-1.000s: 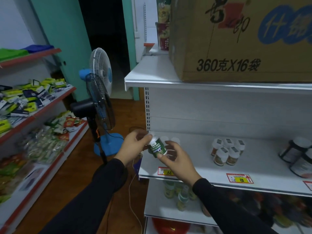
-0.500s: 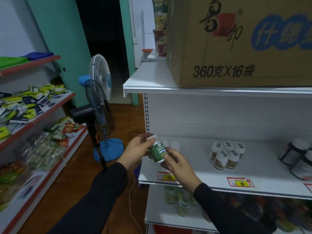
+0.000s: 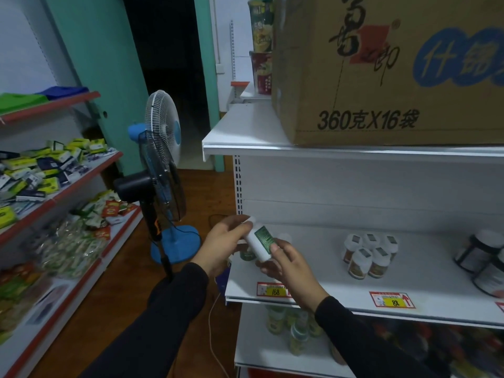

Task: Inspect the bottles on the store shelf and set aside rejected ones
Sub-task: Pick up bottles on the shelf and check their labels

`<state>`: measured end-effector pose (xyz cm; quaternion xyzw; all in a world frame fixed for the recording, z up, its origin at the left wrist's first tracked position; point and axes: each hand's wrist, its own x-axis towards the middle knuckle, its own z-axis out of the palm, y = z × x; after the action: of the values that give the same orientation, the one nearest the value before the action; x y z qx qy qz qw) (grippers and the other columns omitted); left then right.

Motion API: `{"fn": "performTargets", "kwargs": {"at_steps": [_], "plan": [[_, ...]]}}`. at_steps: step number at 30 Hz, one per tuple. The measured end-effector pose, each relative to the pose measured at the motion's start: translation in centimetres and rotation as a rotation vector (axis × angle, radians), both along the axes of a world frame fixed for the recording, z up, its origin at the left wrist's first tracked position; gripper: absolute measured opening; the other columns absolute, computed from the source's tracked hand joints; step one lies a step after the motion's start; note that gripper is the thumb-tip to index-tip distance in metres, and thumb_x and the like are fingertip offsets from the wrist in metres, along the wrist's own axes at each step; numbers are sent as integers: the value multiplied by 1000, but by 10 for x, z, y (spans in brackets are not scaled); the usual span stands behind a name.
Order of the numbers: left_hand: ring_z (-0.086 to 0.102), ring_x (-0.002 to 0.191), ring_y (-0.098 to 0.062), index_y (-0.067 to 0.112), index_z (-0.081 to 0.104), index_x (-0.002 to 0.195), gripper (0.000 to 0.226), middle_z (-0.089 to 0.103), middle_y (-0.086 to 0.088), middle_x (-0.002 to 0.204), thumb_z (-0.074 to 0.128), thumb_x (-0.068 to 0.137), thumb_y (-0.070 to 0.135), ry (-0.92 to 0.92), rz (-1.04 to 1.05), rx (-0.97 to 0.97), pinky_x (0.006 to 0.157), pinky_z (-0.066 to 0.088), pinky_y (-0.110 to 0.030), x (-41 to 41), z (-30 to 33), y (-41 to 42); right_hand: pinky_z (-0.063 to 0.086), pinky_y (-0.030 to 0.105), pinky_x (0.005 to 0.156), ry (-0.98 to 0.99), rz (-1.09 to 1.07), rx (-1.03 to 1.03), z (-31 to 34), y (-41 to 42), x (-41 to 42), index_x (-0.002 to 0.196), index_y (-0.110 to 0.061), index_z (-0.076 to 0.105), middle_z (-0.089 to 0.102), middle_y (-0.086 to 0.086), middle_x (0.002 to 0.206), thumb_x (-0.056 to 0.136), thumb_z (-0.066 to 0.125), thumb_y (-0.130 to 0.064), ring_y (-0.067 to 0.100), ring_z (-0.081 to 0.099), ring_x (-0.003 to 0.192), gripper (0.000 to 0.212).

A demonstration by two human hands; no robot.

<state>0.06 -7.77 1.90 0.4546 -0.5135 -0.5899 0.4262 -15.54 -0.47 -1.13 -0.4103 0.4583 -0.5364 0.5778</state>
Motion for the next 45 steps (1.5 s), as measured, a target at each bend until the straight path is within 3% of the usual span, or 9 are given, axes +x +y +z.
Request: {"fn": "performTargets", "kwargs": {"at_steps": [5,9,13,20,28,34,38,41,45], "plan": [[68,88,-17,11,63,117,29,68,-11,112,67,90,21,29,43,-16,63,51,-19,-1,2,0,57,29,87,13,10,-6,-1,-1,2,124,-23,54,62,3,118,98,54,-24,23,67,106,25],[68,87,-17,16,64,115,32,69,-7,107,70,87,32,-2,79,-33,60,49,-17,0,-2,-1,56,34,93,149,-1,-63,-2,0,-1,132,-28,47,54,3,128,89,69,-21,12,68,102,48],[67,88,-19,21,65,114,33,68,-10,110,69,87,40,-35,46,-37,61,50,-20,-1,-3,-4,57,29,84,44,-2,-34,0,-1,-2,134,-20,45,62,10,119,95,60,-21,21,71,98,42],[69,100,-24,13,64,116,29,69,-10,113,68,89,24,82,0,14,79,56,-29,-1,0,-7,58,33,85,-115,24,80,2,-7,-2,126,-8,53,71,13,109,101,44,-33,30,71,99,36],[68,87,-20,16,65,110,38,68,-11,107,76,80,37,70,59,-11,63,51,-23,-6,-2,-8,56,30,80,11,10,-27,1,-8,-6,127,-21,51,66,12,116,91,65,-22,26,71,98,38],[69,100,-25,16,64,117,34,69,-10,113,70,87,31,75,-12,22,84,58,-36,-7,3,-12,56,30,79,-54,23,37,1,-12,-6,125,-12,54,71,12,108,101,46,-31,29,70,99,32],[69,98,-25,13,65,111,44,69,-10,110,78,75,35,99,21,5,78,56,-32,-9,8,-10,54,41,93,53,43,-18,1,-12,-10,129,-21,52,68,8,115,96,54,-36,26,70,102,35],[68,97,-27,13,64,108,55,68,-11,107,81,64,41,94,46,-10,74,53,-31,-10,8,-9,50,53,98,158,62,-52,1,-12,-14,133,-28,48,67,7,117,84,71,-40,27,69,102,55],[68,95,-25,15,64,108,48,69,-9,106,78,70,41,78,29,-21,71,52,-30,-10,10,-10,50,51,99,159,56,-74,2,-11,-14,135,-23,47,69,5,116,91,65,-29,25,69,103,48]]}}
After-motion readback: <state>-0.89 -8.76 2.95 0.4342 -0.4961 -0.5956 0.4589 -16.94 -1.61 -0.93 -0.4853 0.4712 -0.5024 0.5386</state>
